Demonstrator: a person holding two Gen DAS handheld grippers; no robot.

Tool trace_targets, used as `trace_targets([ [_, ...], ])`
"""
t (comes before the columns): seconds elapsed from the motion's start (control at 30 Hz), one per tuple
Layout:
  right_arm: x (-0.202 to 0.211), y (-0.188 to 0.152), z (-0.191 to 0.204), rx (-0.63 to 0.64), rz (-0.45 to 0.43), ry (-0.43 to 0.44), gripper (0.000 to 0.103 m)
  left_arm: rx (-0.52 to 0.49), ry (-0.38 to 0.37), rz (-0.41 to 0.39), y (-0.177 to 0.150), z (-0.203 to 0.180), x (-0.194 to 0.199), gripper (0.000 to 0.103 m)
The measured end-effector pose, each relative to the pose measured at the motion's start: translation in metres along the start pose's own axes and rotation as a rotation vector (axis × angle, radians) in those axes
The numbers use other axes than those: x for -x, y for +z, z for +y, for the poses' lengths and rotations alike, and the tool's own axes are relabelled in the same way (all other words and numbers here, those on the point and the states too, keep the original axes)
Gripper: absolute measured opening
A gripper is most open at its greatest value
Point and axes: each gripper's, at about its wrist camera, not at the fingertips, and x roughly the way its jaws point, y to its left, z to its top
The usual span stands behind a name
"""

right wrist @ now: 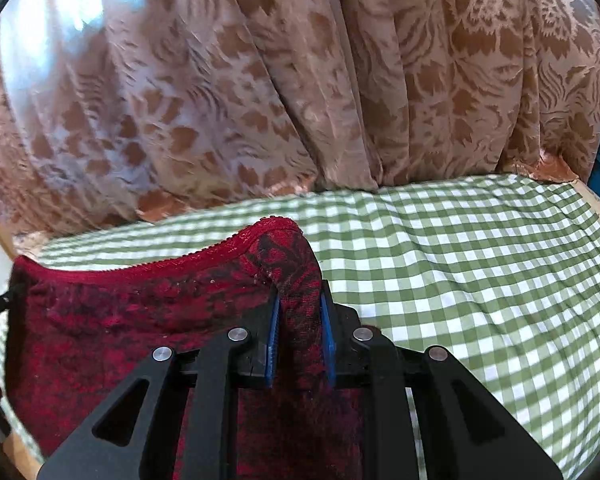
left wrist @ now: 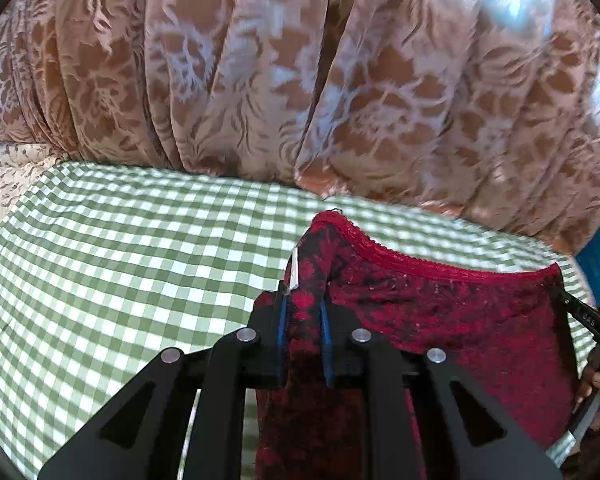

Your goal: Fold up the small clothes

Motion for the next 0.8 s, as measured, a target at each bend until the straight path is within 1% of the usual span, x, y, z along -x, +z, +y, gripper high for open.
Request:
trace_targets([
  [0.03,-0.014,-0.002,-0.001,-0.002,0.027,-0.019,0.017,-0.008,0.014,0.012,-0.001,-0.001,-0.008,0.014],
  [0.1,-0.039,-0.008,-0.006,-0.006,0.076,-0.045,0.017,-0.031,0.063,0.057,-0.01,-0.002,-0.036,0.015],
  [0.13,-0.047,-0.011,-0.006,-0.004,0.092,-0.052,0.017,-0.033,0.075,0.084,-0.015,-0.001,-0.048,0.015],
  [0.17,-0.059,-0.016,-0.009,-0.008,0.117,-0.06,0.017,-0.031,0.084,0.1,-0.022,0.0,-0.059,0.018],
  [0.27,-0.073,-0.023,-0.012,-0.022,0.144,-0.055,0.017,-0.032,0.091,0.086,-0.027,-0.001,-0.059,0.019],
  [0.33,-0.073,-0.02,-0.012,-0.015,0.159,-0.048,0.021,-0.038,0.09,0.099,-0.025,-0.002,-0.057,0.022],
  [0.37,-0.072,-0.018,-0.013,-0.018,0.16,-0.037,0.023,-0.032,0.086,0.103,-0.023,-0.001,-0.052,0.029],
  [0.4,-0.067,-0.016,-0.015,-0.026,0.159,-0.02,0.035,-0.017,0.082,0.099,-0.021,0.002,-0.046,0.038],
  [0.43,-0.057,-0.015,-0.018,-0.041,0.147,0.001,0.042,0.006,0.089,0.084,-0.021,0.007,-0.035,0.055],
  [0.47,-0.049,-0.014,-0.02,-0.055,0.134,0.02,0.046,0.025,0.078,0.075,-0.023,0.012,-0.028,0.057],
  [0.5,-0.038,-0.015,-0.025,-0.071,0.118,0.049,0.054,0.046,0.055,0.073,-0.025,0.017,-0.02,0.057],
  [0.53,-0.026,-0.018,-0.031,-0.088,0.108,0.08,0.059,0.069,0.028,0.069,-0.032,0.025,-0.008,0.058],
  [0.6,-0.007,-0.028,-0.042,-0.116,0.103,0.132,0.06,0.084,0.007,0.06,-0.044,0.035,0.009,0.059],
  [0.63,0.004,-0.037,-0.049,-0.127,0.107,0.162,0.06,0.093,-0.015,0.06,-0.053,0.04,0.019,0.061],
  [0.67,0.013,-0.046,-0.054,-0.135,0.114,0.181,0.06,0.119,-0.046,0.062,-0.065,0.048,0.03,0.064],
  [0.7,0.021,-0.056,-0.06,-0.145,0.12,0.2,0.06,0.14,-0.066,0.066,-0.072,0.052,0.036,0.064],
  [0.8,0.044,-0.091,-0.075,-0.181,0.153,0.275,0.06,0.247,-0.165,0.081,-0.11,0.071,0.06,0.064],
])
